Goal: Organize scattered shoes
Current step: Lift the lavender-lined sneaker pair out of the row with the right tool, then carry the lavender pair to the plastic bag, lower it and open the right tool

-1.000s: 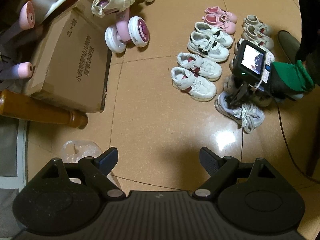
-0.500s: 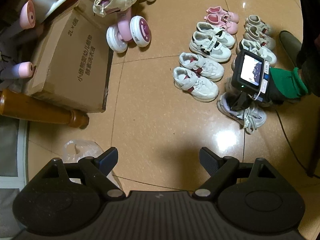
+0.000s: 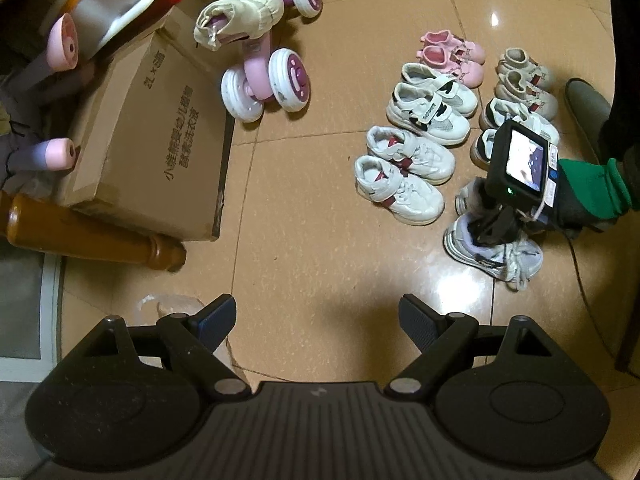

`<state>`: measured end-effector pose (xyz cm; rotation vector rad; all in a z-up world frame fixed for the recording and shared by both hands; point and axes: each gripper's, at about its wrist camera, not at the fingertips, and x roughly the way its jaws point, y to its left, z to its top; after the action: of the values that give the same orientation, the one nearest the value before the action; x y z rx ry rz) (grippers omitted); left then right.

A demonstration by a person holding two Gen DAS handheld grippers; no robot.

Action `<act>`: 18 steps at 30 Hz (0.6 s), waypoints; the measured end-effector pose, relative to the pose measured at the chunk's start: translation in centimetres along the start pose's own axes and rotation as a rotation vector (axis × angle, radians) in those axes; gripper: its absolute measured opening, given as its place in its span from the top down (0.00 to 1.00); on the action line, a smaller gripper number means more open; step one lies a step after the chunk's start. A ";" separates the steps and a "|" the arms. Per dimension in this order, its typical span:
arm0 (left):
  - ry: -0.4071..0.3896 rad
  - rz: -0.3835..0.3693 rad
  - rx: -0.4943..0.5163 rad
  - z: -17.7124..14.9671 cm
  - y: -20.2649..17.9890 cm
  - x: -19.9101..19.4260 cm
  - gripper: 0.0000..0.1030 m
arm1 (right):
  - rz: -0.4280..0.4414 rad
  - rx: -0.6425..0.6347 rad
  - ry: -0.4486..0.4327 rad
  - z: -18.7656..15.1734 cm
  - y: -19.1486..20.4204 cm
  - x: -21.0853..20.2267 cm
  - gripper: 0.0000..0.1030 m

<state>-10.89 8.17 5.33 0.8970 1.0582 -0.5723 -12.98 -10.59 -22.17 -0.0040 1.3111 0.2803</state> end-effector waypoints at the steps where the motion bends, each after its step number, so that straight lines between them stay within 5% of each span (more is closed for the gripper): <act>1: 0.002 -0.001 -0.003 -0.1 0.1 0.1 0.14 | -0.017 -0.036 -0.004 0.0 0.5 0.2 0.54; 6: 0.009 -0.001 -0.016 -0.5 0.5 0.4 0.14 | -0.018 0.000 -0.016 0.2 -0.3 -0.4 0.77; 18: -0.103 0.079 -0.208 -2.9 5.3 -2.7 0.14 | 0.193 0.066 -0.133 3.8 3.5 -5.6 0.78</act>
<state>-9.24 13.39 9.02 0.7162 0.9654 -0.4290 -11.40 -7.70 -15.29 0.1947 1.1888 0.3950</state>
